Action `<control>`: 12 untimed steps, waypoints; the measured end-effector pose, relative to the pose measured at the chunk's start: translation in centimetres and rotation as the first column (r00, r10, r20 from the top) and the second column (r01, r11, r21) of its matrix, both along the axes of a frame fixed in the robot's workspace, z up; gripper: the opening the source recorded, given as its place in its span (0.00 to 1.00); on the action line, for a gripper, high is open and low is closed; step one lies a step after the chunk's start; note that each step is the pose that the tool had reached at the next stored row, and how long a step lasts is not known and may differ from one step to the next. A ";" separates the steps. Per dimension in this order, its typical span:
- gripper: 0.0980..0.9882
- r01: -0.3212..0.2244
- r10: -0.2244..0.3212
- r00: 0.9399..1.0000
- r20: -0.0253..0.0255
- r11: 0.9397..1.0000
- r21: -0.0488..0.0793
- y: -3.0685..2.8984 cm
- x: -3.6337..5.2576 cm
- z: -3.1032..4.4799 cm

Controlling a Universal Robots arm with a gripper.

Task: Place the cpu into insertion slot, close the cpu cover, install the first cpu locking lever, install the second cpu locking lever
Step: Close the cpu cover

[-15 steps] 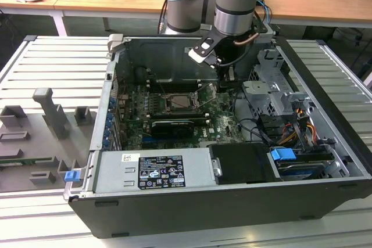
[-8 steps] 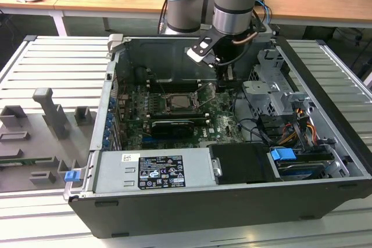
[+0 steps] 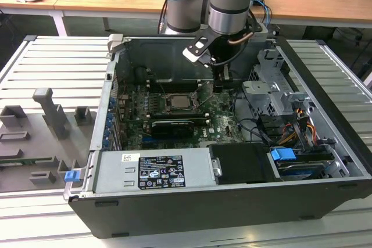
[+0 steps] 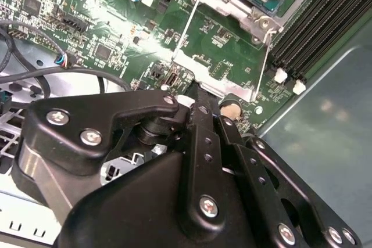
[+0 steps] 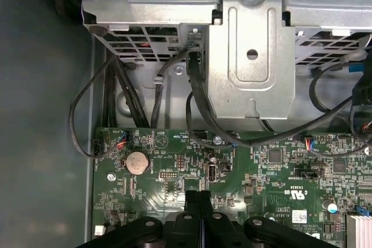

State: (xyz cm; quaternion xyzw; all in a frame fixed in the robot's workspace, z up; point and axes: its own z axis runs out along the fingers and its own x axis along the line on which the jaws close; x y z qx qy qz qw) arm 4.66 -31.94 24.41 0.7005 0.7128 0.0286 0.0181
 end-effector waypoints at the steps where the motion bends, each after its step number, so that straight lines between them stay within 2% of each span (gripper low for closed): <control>1: 0.01 0.000 0.000 1.000 0.000 1.000 0.000 0.00 -0.08 0.00; 12: 0.01 0.000 0.000 1.000 0.000 1.000 0.000 0.00 -1.05 0.00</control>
